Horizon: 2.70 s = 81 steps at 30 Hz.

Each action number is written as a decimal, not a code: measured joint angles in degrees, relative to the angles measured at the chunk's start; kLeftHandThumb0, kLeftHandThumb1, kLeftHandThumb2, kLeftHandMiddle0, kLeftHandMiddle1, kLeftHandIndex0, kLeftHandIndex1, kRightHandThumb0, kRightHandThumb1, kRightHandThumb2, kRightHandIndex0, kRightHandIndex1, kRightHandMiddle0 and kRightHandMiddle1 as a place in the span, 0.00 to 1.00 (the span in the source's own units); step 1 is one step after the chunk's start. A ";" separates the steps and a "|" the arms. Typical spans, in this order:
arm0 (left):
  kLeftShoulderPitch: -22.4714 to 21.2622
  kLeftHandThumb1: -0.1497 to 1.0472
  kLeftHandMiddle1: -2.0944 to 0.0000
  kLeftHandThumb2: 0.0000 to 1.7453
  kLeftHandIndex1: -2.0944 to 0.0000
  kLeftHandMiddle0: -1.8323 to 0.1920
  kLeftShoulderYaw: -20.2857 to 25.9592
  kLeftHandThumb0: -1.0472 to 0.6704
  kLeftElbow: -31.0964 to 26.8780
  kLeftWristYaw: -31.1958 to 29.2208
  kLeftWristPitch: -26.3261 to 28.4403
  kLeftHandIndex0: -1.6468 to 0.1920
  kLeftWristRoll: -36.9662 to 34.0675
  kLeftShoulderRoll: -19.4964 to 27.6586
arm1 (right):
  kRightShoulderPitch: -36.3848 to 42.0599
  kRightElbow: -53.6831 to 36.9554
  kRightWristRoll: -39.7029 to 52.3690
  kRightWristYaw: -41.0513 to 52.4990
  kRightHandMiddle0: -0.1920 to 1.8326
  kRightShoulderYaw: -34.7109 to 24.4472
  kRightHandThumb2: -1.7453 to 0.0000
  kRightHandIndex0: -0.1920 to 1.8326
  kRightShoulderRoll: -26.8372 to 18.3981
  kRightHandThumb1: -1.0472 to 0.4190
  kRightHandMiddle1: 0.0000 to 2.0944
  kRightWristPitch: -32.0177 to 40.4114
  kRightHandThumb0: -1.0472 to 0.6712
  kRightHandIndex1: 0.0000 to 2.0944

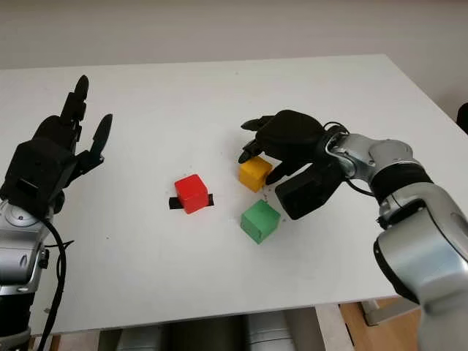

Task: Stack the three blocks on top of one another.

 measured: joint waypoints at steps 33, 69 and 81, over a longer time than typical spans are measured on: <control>0.00 1.00 0.98 0.38 0.98 0.99 -0.11 0.15 -0.45 0.46 1.26 0.97 0.31 -0.41 | -7.11 -0.09 31.04 45.33 0.32 -19.41 0.97 0.26 8.73 0.09 0.69 12.08 0.35 0.03; 0.00 1.00 0.97 0.38 0.97 0.99 -0.04 0.15 -0.35 1.25 0.34 0.96 0.20 -0.45 | -4.64 -7.40 38.47 54.43 0.30 -22.59 0.97 0.25 19.05 0.08 0.75 20.87 0.30 0.03; 0.02 1.00 0.98 0.37 0.97 0.99 -0.04 0.15 -1.65 1.44 2.40 0.96 0.31 -0.54 | -2.06 -6.86 40.84 53.81 0.31 -24.71 0.97 0.25 20.33 0.09 0.74 26.42 0.30 0.03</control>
